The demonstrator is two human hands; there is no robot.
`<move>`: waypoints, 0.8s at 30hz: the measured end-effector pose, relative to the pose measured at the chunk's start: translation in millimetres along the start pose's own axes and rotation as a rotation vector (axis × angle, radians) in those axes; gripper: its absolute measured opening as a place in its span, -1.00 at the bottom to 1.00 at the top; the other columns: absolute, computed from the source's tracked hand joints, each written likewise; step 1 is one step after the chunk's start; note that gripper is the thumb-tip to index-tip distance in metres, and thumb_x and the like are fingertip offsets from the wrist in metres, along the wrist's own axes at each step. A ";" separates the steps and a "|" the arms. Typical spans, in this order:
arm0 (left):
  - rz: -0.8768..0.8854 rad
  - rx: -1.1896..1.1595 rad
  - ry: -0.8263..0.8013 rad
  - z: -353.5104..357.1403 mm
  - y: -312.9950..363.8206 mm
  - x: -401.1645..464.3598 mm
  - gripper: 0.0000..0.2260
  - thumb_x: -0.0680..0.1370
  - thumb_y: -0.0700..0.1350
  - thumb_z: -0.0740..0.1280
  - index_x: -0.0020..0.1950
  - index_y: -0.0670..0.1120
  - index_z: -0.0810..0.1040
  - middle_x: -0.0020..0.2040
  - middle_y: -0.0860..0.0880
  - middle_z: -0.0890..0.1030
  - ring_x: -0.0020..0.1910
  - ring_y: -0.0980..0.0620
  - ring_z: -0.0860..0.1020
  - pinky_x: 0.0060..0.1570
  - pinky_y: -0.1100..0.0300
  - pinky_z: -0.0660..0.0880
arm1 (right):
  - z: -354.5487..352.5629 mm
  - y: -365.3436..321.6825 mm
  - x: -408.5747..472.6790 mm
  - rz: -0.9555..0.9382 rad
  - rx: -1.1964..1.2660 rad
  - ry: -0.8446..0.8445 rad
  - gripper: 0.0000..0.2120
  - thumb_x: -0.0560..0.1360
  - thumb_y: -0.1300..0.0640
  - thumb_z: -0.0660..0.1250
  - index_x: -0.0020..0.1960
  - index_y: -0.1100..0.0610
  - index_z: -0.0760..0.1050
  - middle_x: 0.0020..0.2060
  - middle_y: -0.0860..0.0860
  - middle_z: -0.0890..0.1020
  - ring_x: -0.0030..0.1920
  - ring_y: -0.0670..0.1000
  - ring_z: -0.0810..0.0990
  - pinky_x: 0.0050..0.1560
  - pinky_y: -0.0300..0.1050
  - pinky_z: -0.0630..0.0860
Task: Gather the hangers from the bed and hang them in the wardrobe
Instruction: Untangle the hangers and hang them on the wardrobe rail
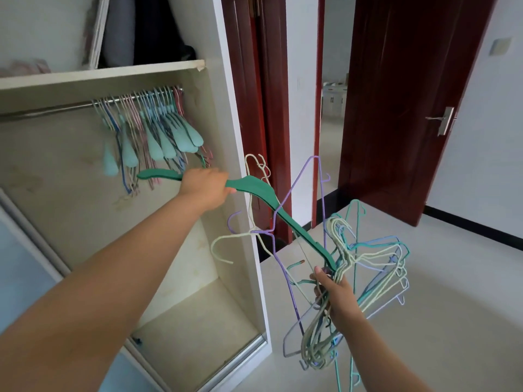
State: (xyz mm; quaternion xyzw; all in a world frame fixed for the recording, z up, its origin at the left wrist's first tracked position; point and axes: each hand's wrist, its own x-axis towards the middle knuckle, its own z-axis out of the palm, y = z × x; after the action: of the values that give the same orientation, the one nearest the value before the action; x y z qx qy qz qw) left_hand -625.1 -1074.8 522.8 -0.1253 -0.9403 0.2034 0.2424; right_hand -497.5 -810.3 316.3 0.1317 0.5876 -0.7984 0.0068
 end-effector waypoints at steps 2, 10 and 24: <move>0.006 -0.015 0.003 1.8 -6.2 -6.4 -0.67 0.59 0.22 0.12 -0.03 -0.02 0.47 -0.08 -0.01 0.56 -0.11 -0.08 0.55 -0.20 0.14 0.33 | -7.9 2.1 4.8 0.016 0.019 -0.008 -0.87 0.51 0.17 0.38 -0.10 0.25 0.50 -0.29 0.18 0.53 -0.41 0.01 0.43 -0.39 -0.12 0.37; -0.073 -0.139 -0.087 1.5 -26.9 -13.1 -0.68 0.55 0.26 0.19 -0.12 0.03 0.48 -0.20 0.04 0.52 -0.07 -0.07 0.54 -0.16 0.12 0.28 | -21.0 3.4 16.9 -0.064 -0.002 0.137 -0.82 0.56 0.21 0.31 -0.21 0.18 0.40 -0.52 0.02 0.48 -0.52 0.01 0.37 -0.43 -0.16 0.33; -0.397 -0.623 -0.265 27.1 9.8 -36.4 -0.47 0.50 0.42 0.05 -0.21 -0.02 0.46 -0.29 -0.04 0.56 -0.28 -0.06 0.54 -0.28 0.14 0.42 | 0.2 -12.3 9.5 -0.202 -0.217 0.018 -0.76 0.60 0.22 0.22 -0.23 0.26 0.44 -0.42 0.06 0.44 -0.39 0.01 0.32 -0.35 -0.19 0.30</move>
State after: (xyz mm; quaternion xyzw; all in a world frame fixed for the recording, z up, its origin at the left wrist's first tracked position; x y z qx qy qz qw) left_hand -606.5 -1086.9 482.0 0.0189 -0.9861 -0.1283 0.1041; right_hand -508.8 -805.4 325.8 0.0775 0.6808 -0.7255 -0.0646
